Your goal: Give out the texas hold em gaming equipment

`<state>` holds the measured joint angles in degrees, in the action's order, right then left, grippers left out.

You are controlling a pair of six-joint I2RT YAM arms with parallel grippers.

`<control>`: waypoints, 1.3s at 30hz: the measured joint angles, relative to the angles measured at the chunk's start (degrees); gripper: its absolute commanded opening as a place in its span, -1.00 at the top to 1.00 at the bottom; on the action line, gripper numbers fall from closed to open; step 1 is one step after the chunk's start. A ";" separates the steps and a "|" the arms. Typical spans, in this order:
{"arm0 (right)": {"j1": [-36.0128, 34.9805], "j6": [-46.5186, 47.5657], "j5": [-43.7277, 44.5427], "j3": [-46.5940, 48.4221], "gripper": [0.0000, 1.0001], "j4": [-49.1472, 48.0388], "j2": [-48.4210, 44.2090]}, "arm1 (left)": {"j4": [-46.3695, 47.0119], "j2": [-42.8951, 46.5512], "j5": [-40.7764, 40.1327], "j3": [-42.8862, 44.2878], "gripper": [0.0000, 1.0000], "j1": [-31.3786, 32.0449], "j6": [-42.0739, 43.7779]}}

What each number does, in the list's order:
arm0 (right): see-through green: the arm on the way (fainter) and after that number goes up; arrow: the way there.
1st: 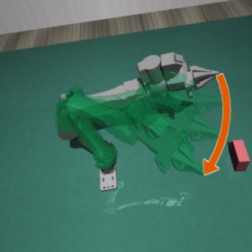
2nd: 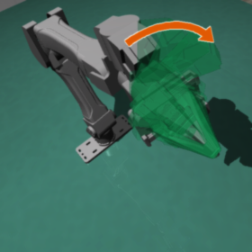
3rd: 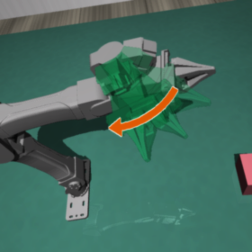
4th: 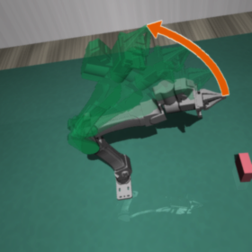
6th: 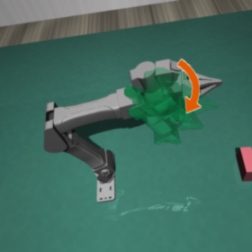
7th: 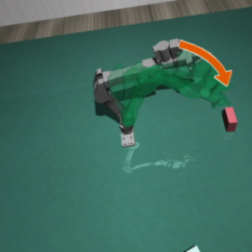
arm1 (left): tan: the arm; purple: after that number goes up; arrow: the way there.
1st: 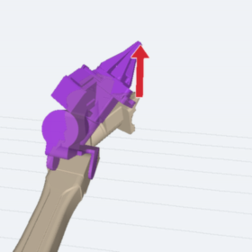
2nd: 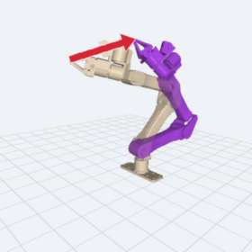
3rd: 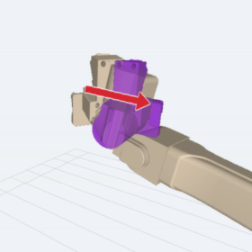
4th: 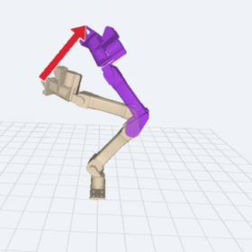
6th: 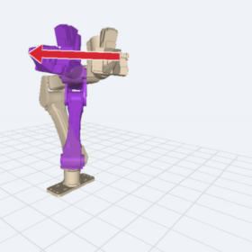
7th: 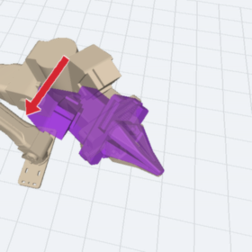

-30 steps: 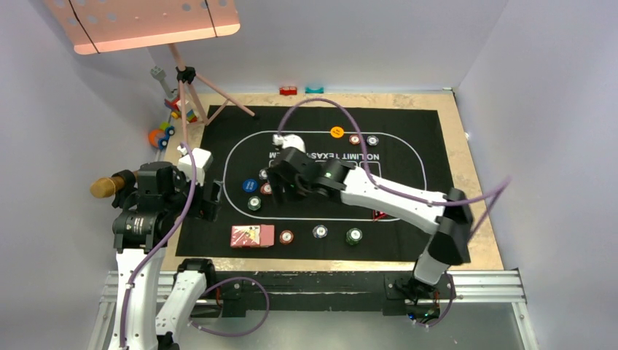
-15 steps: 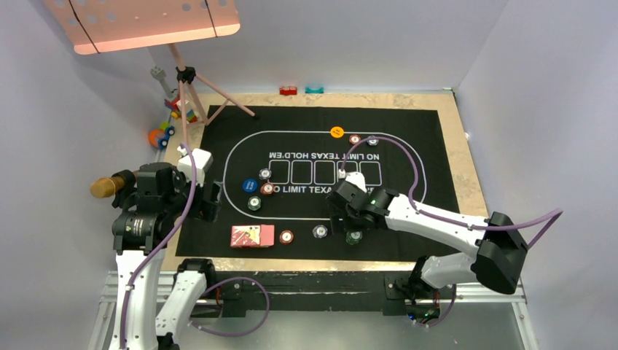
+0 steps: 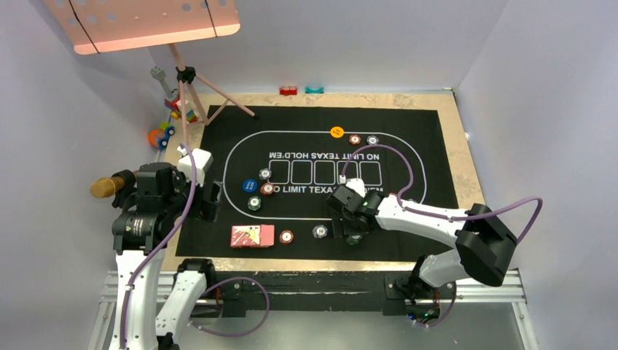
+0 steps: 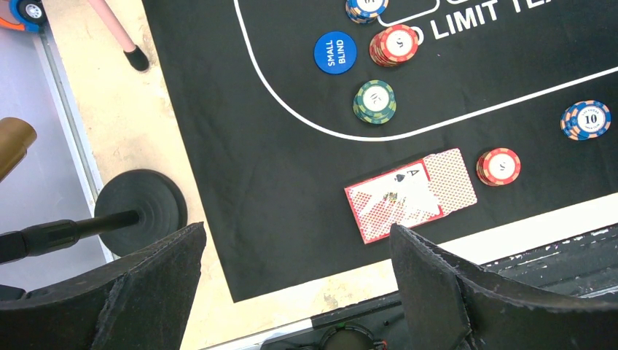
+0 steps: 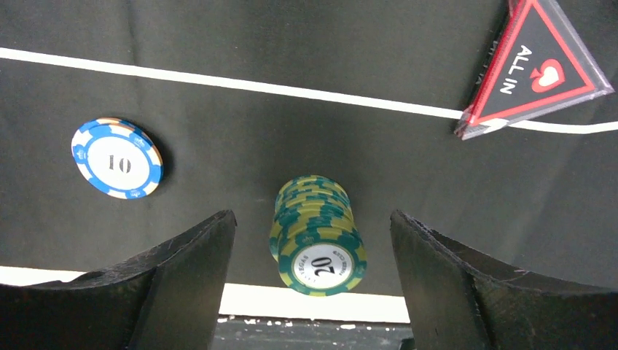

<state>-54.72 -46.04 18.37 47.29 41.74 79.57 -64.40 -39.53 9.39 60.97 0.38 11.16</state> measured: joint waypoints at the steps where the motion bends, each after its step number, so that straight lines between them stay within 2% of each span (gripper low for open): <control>1: 0.00 -0.02 -0.09 -0.22 -0.53 -0.66 0.35 | 0.00 0.00 0.00 0.00 -0.99 0.00 0.00; 12: 0.00 -0.81 -1.57 -2.91 -0.03 -3.52 2.29 | 0.00 0.02 0.00 0.00 -0.99 0.00 0.00; 19: 0.00 -0.87 -1.55 -2.91 0.03 -3.39 2.05 | 0.00 0.02 0.00 0.00 -0.99 0.00 0.00; 29: 0.00 -0.79 -1.49 -2.80 0.37 -1.60 0.79 | 0.00 0.02 0.00 0.00 -0.99 0.00 0.00; 39: 0.04 0.02 -1.31 2.60 0.44 2.75 -1.88 | 0.00 0.00 0.02 0.00 -0.99 0.00 0.00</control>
<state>-54.68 -46.02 17.06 49.89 44.49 77.69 -64.40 -39.53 9.41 60.97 0.38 11.16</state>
